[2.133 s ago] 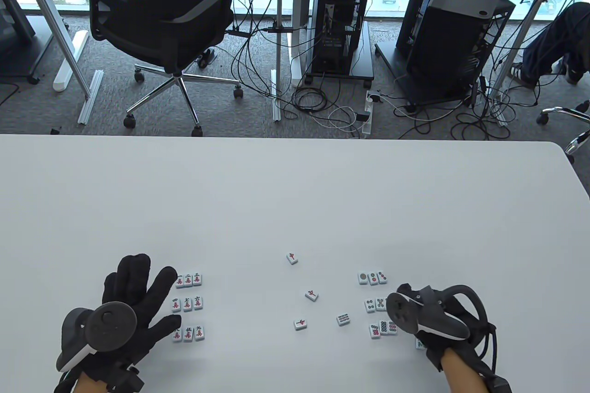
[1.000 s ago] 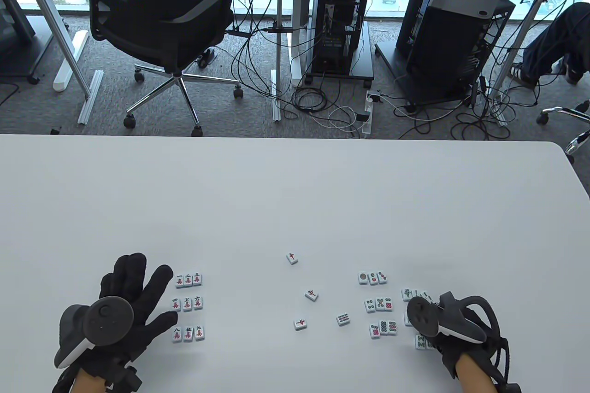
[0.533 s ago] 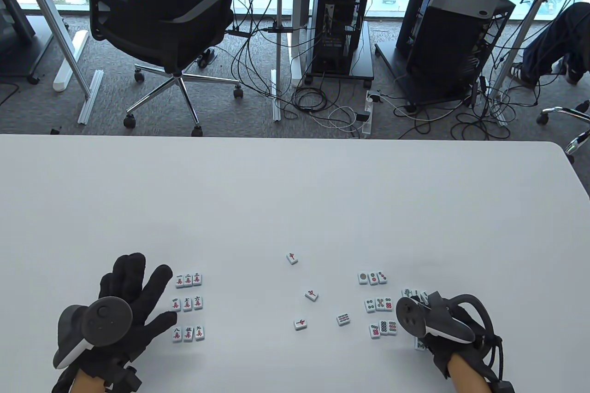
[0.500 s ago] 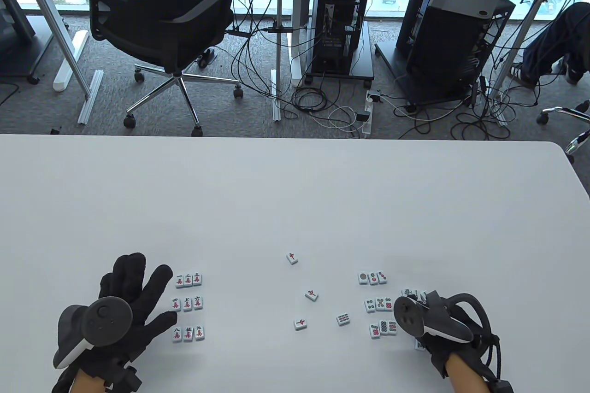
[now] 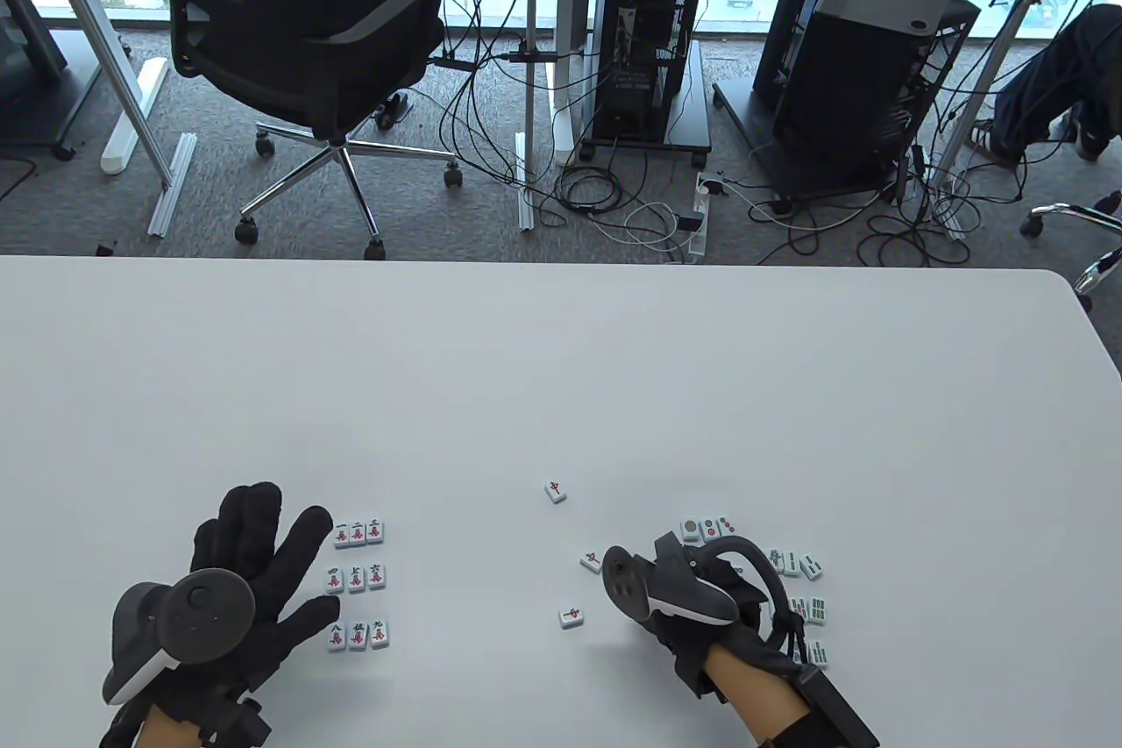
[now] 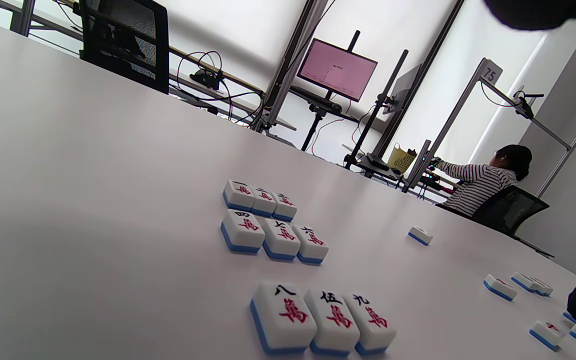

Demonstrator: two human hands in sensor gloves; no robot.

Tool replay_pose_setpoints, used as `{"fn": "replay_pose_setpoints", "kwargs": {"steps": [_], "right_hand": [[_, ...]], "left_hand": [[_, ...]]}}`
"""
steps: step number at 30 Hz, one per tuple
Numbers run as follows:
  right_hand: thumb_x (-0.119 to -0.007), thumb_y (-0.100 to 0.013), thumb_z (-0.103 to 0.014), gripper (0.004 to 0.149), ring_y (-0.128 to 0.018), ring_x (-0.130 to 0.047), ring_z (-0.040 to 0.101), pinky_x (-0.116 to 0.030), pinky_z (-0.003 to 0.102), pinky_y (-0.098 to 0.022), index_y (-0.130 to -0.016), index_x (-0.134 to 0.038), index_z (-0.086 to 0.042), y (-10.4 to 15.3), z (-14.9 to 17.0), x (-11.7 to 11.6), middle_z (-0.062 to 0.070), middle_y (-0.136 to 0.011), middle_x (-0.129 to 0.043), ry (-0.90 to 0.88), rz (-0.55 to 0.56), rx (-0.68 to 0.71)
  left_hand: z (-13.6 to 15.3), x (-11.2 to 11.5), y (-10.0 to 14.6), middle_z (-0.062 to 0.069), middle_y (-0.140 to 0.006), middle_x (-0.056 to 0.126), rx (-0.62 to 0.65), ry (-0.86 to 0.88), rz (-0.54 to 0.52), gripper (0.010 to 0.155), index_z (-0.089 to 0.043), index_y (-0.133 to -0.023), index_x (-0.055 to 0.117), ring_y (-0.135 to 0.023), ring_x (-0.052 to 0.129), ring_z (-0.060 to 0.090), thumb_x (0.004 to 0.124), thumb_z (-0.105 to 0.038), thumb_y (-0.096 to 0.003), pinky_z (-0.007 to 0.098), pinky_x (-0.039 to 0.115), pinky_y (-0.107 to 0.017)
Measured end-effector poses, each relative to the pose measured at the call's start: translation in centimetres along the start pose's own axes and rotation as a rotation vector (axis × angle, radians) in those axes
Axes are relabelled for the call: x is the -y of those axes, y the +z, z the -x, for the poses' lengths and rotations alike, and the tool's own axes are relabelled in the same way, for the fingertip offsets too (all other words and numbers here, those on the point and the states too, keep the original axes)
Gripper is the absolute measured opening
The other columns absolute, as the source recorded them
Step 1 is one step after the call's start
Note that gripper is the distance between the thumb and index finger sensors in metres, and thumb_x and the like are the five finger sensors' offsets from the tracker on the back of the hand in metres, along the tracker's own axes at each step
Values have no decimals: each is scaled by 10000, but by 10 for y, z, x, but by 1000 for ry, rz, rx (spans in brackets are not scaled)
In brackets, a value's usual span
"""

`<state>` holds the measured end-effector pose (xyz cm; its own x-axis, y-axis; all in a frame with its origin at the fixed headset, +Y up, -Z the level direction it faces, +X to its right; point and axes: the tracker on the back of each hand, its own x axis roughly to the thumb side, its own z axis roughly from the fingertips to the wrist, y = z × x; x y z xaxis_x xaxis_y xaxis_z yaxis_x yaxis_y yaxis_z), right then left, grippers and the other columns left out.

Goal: Mahjong suit sorting

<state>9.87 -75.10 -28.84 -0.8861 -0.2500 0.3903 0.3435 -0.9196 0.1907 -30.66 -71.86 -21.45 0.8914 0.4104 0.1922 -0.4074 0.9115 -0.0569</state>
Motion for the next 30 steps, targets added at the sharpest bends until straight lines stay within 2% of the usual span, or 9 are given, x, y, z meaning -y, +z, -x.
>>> {"fn": "replay_pose_setpoints", "kwargs": {"steps": [4,10,14,20,23,27,30], "right_hand": [[-800,-388,-490,611,-21,-880,112,-799,281,-18,-730,-886,9,-7,-8,-4,48,-288,-998,56,-75,-34],[-852,-376,-408,612,-54,-892,93,-815,269,-42,-777,-827,54,-8,-13,-5,31,-334,-991,31,-75,-9],[-894,-346,-397,613,-59,-893,90,-819,267,-47,-782,-835,30,-6,-10,-5,20,-337,-989,8,-28,46],[-900,-339,-387,605,-93,-905,102,-827,276,-79,-804,-832,-6,24,27,16,30,-372,-991,-82,137,56],[-901,-340,-377,601,-80,-897,91,-823,267,-68,-810,-830,-9,44,51,21,25,-358,-990,-80,174,53],[-899,-344,-373,598,-77,-895,83,-823,260,-64,-819,-827,-16,65,70,9,19,-354,-990,-27,124,62],[-896,-346,-376,596,-80,-896,80,-825,258,-67,-820,-826,-21,77,79,-11,14,-357,-990,1,45,61]], "left_hand": [[0,-1,1,-165,-1080,-136,5,2,-7,814,-479,-1075,258,-1078,-139,158,635,-724,-397,534,13,-775],[-1,0,1,-165,-1080,-136,11,3,-7,814,-478,-1076,258,-1078,-139,158,635,-724,-398,533,13,-775],[-2,0,2,-164,-1080,-136,15,2,-8,813,-479,-1076,257,-1078,-139,159,634,-724,-399,534,13,-775],[-2,-1,2,-164,-1080,-136,16,7,-12,814,-477,-1076,258,-1078,-140,158,635,-724,-398,534,13,-775],[-2,-1,2,-165,-1080,-136,16,7,-13,813,-478,-1076,257,-1078,-139,158,634,-724,-398,534,13,-775],[-2,-1,2,-165,-1080,-136,14,4,-12,813,-478,-1076,256,-1078,-141,158,634,-724,-399,534,12,-775],[-2,-1,2,-164,-1080,-136,10,2,-10,812,-478,-1075,257,-1077,-141,158,633,-724,-399,533,13,-775]]}}
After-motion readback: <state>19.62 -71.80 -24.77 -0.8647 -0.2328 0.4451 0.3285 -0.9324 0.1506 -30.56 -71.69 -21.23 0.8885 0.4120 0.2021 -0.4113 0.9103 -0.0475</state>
